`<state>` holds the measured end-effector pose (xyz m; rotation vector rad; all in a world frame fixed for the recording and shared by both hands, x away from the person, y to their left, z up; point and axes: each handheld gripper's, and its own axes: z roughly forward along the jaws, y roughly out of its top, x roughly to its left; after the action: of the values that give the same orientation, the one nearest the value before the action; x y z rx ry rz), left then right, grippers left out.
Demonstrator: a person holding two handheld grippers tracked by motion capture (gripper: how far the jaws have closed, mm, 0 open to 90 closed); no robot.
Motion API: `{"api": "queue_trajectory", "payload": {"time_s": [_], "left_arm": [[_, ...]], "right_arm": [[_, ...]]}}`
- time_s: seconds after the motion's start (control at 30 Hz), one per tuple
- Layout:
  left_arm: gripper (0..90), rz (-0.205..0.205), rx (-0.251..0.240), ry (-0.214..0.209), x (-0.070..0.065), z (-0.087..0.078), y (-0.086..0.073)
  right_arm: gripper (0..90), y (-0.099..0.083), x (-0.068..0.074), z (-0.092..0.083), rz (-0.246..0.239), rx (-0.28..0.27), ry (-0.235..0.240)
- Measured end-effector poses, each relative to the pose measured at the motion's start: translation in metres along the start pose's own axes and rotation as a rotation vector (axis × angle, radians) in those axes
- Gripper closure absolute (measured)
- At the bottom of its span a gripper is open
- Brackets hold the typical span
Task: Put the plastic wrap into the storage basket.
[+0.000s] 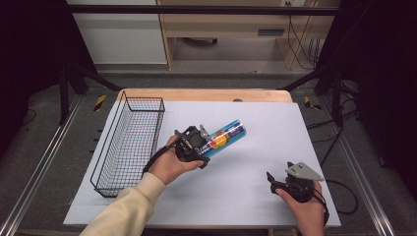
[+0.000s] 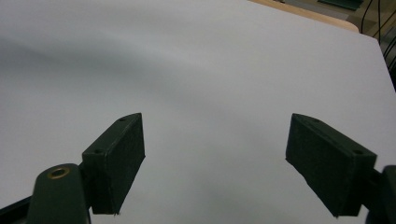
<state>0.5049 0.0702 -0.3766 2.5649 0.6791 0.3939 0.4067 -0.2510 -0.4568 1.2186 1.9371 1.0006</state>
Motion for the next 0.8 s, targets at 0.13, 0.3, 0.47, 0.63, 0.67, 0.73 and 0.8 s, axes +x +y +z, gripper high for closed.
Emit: {"api": "queue_trajectory", "payload": {"time_s": [0.13, 0.3, 0.47, 0.63, 0.67, 0.73, 0.8], "left_arm": [[31.8, -0.004, -0.01, 0.018, -0.001, -0.016, -0.003], [31.8, -0.011, -0.018, 0.033, -0.001, -0.033, -0.008], [31.9, -0.045, -0.019, 0.051, 0.003, -0.051, -0.016], [31.8, -0.061, -0.026, 0.082, 0.009, -0.07, -0.022], [31.9, -0.066, -0.028, 0.085, 0.01, -0.074, -0.024], [31.8, -0.078, -0.032, 0.095, 0.013, -0.081, -0.028], [31.8, -0.087, -0.031, 0.108, 0.015, -0.087, -0.031]], "right_arm": [[19.9, 0.0, 0.0, 0.0, -0.001, 0.001, -0.003], [20.0, 0.0, 0.0, 0.0, -0.003, 0.001, -0.006], [20.5, 0.0, 0.001, 0.0, -0.005, 0.0, -0.008], [20.6, 0.0, 0.001, 0.0, -0.014, -0.004, -0.009], [20.5, 0.0, 0.001, 0.0, -0.014, -0.003, -0.009], [19.4, 0.0, 0.002, 0.0, -0.013, 0.003, -0.004], [17.1, 0.001, 0.002, 0.001, -0.014, 0.013, -0.004]]}}
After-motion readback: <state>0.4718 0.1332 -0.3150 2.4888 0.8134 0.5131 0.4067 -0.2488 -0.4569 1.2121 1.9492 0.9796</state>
